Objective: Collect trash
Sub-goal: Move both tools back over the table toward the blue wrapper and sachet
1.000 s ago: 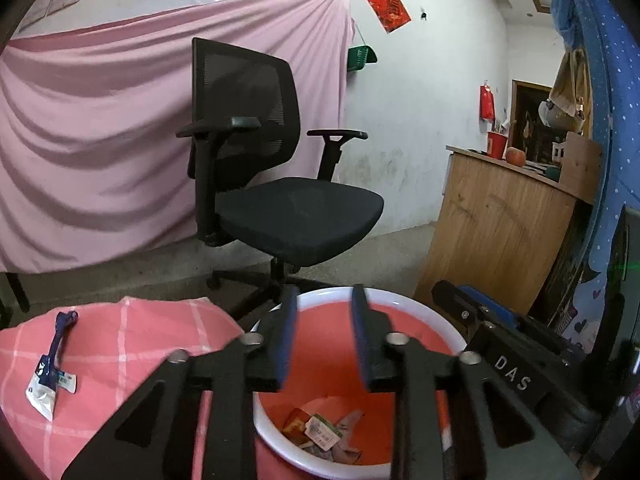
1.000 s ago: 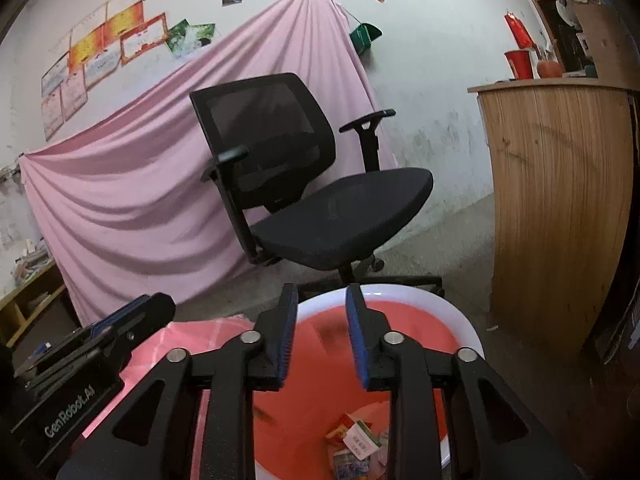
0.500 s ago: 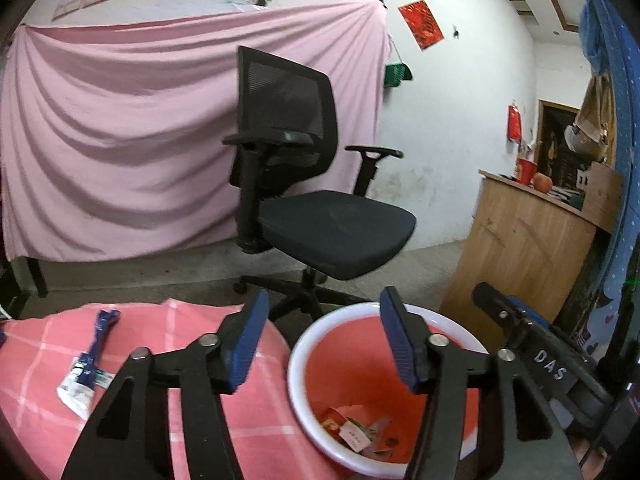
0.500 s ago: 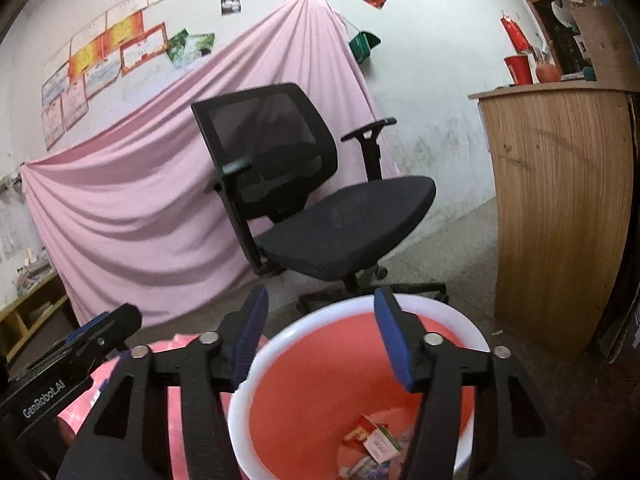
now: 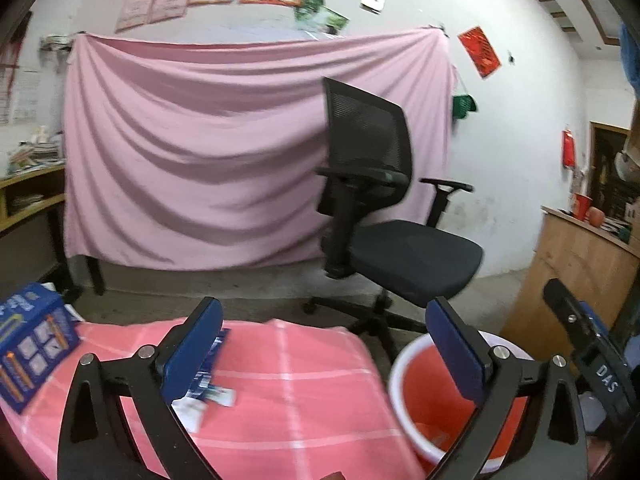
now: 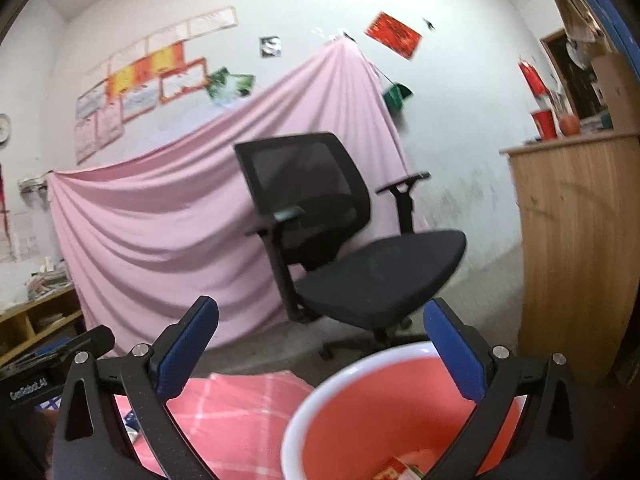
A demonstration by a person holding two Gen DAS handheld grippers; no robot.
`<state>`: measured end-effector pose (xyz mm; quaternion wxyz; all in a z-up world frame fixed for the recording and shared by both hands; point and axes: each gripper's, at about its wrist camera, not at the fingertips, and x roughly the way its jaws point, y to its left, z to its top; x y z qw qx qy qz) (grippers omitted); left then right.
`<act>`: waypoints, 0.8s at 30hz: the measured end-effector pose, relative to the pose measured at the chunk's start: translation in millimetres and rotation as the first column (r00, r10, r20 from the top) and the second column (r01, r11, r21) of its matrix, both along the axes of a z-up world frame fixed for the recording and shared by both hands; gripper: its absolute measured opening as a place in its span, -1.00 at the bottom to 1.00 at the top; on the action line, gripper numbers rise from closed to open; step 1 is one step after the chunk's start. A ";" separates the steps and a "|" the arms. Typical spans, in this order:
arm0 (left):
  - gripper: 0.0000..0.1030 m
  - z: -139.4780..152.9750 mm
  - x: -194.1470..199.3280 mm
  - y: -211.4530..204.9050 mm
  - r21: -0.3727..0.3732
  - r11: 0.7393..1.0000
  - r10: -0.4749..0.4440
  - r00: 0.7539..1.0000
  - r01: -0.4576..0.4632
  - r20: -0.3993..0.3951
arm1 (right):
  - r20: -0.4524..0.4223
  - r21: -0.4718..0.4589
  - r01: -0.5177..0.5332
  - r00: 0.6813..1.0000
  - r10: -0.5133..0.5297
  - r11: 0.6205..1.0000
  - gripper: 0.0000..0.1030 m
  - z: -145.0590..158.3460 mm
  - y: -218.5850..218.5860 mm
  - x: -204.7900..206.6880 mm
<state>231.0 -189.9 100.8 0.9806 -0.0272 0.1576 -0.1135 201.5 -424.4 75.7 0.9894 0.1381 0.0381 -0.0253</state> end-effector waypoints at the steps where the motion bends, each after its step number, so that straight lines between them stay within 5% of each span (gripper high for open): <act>1: 0.93 0.6 -0.3 6.9 -0.004 1.000 0.014 1.000 -0.014 0.005 | 0.015 -0.010 -0.009 1.000 0.010 1.000 1.00 1.3 7.0 -0.1; 15: 0.94 -8.6 -23.7 95.0 -0.026 0.982 0.188 0.978 -0.187 0.093 | 0.122 -0.168 -0.122 0.982 0.143 0.978 1.00 9.3 88.7 3.6; 24: 0.94 -38.6 -20.7 140.6 0.034 0.973 0.228 0.973 -0.229 0.048 | 0.047 -0.289 -0.243 0.963 0.267 0.926 1.00 -3.9 136.2 21.8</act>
